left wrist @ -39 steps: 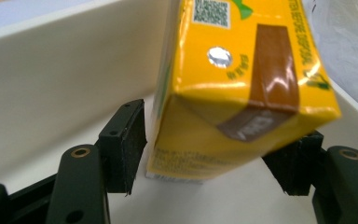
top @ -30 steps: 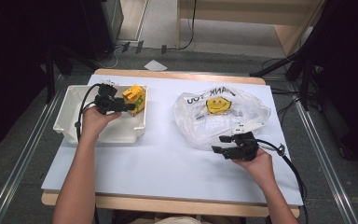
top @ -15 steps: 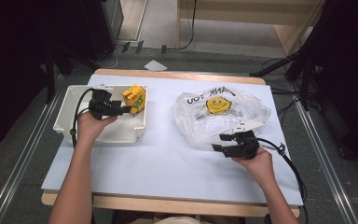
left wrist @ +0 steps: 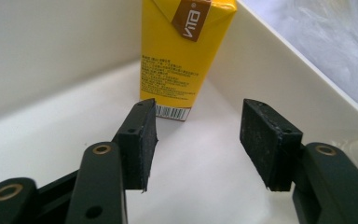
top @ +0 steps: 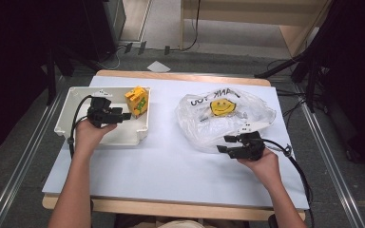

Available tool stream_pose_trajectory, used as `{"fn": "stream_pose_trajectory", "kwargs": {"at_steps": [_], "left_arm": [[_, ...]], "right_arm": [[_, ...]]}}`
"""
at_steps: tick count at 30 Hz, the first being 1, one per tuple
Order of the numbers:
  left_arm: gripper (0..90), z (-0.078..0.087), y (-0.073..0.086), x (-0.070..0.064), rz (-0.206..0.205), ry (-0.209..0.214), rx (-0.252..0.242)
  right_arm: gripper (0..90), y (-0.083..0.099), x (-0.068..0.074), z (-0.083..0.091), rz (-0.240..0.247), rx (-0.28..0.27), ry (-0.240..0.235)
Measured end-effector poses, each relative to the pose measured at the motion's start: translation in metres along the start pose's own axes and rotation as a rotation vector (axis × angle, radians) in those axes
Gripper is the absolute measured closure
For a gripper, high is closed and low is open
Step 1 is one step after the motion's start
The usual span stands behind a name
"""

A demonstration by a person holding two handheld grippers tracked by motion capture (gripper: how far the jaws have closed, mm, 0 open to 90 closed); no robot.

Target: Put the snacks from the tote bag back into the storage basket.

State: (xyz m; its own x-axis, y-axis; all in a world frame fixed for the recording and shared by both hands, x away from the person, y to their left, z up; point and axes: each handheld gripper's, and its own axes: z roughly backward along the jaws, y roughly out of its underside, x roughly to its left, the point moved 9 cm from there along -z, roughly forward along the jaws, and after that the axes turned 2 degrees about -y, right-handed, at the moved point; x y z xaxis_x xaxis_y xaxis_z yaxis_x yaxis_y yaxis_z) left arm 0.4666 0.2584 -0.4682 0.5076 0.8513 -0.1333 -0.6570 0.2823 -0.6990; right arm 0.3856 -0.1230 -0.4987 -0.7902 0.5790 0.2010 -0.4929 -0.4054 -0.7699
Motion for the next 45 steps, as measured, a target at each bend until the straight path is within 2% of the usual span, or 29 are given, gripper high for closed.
{"fn": "stream_pose_trajectory", "kwargs": {"at_steps": [6,9,10,11,12,14,16,18,19,20,24,28,32,45], "left_arm": [[53.0,0.0,-0.001,-0.007,-0.015,0.035,-0.001],[61.0,-0.001,0.0,-0.01,-0.031,0.04,0.006],[63.5,0.0,0.0,-0.013,-0.025,0.063,0.001],[64.3,0.0,0.0,-0.013,-0.025,0.063,0.001],[68.6,0.0,0.0,-0.014,-0.031,0.071,0.003],[71.0,-0.001,0.001,-0.018,-0.047,0.089,0.013],[79.0,-0.002,-0.001,-0.019,-0.053,0.075,-0.005],[81.1,-0.002,-0.003,-0.019,-0.052,0.072,-0.019],[85.7,-0.004,-0.004,-0.02,-0.047,0.077,-0.025],[89.8,-0.005,-0.005,-0.02,-0.051,0.064,-0.031],[90.0,-0.012,-0.005,-0.018,-0.037,0.057,-0.015],[90.0,-0.019,-0.007,-0.019,-0.028,0.061,-0.029],[90.0,-0.026,-0.007,-0.019,-0.048,0.044,-0.019],[90.0,-0.039,-0.008,-0.013,-0.038,0.029,-0.021]], "right_arm": [[46.1,0.0,0.001,-0.002,-0.026,0.003,-0.013],[47.2,0.001,0.001,-0.002,-0.024,0.004,-0.013],[47.4,0.001,0.001,-0.002,-0.021,0.007,-0.012],[47.4,0.001,0.001,-0.002,-0.021,0.007,-0.012],[47.4,0.001,0.001,-0.003,-0.019,0.009,-0.012],[47.5,0.001,0.001,-0.003,-0.019,0.008,-0.011],[48.3,0.0,0.001,-0.002,-0.018,-0.002,-0.009],[48.8,0.0,0.001,-0.002,-0.018,-0.002,-0.008],[49.5,0.0,0.001,-0.002,-0.017,-0.002,-0.007],[50.4,0.0,0.001,-0.001,-0.017,-0.003,-0.007],[50.4,-0.001,0.001,-0.001,-0.016,-0.006,-0.007],[50.4,0.0,0.001,-0.003,-0.012,-0.006,-0.006],[50.4,0.001,0.001,-0.004,-0.011,0.001,-0.007],[50.1,0.006,0.003,-0.006,-0.005,0.028,-0.006]]}}
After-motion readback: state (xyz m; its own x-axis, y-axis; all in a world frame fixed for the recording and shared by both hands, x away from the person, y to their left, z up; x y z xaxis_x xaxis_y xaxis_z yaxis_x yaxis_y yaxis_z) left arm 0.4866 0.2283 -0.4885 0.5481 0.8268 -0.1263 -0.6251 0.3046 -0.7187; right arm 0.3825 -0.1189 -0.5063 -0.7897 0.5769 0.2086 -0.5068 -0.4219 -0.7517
